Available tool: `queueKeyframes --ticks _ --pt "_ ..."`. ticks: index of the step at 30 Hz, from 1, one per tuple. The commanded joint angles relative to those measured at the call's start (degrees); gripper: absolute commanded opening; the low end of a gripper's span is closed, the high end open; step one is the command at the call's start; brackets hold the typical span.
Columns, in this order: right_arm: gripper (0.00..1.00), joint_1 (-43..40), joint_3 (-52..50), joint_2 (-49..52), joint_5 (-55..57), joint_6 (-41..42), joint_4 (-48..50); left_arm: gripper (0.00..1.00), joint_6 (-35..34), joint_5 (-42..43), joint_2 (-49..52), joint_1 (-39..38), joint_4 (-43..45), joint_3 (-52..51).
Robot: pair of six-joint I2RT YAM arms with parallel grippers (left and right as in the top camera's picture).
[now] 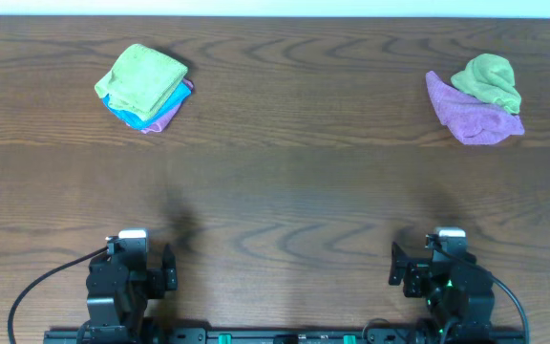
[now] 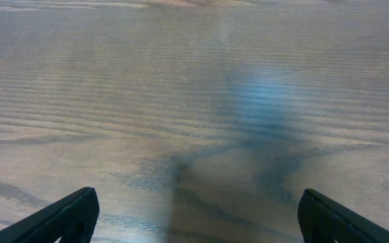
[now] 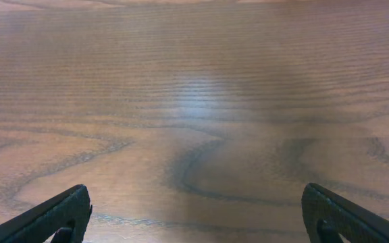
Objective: Fold the cloth
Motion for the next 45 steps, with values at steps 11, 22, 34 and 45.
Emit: queueKeyframes --ticks 11,22,34,45 --pt "0.99 -0.42 -0.96 -0.63 0.17 0.96 -0.15 0.95 1.44 -0.44 -0.48 -0.24 -2.19 -0.57" --pt "0.99 -1.03 2.08 2.19 0.26 3.96 1.49 0.95 1.46 -0.44 -0.48 -0.24 -2.16 -0.57" --pt "0.99 -10.36 35.3 39.21 4.5 8.0 -1.57 0.95 1.44 -0.44 -0.48 -0.24 -2.19 -0.57" --pt "0.99 -15.74 65.75 71.49 9.22 4.72 -9.22 0.95 1.44 -0.44 -0.48 -0.24 -2.19 -0.57"
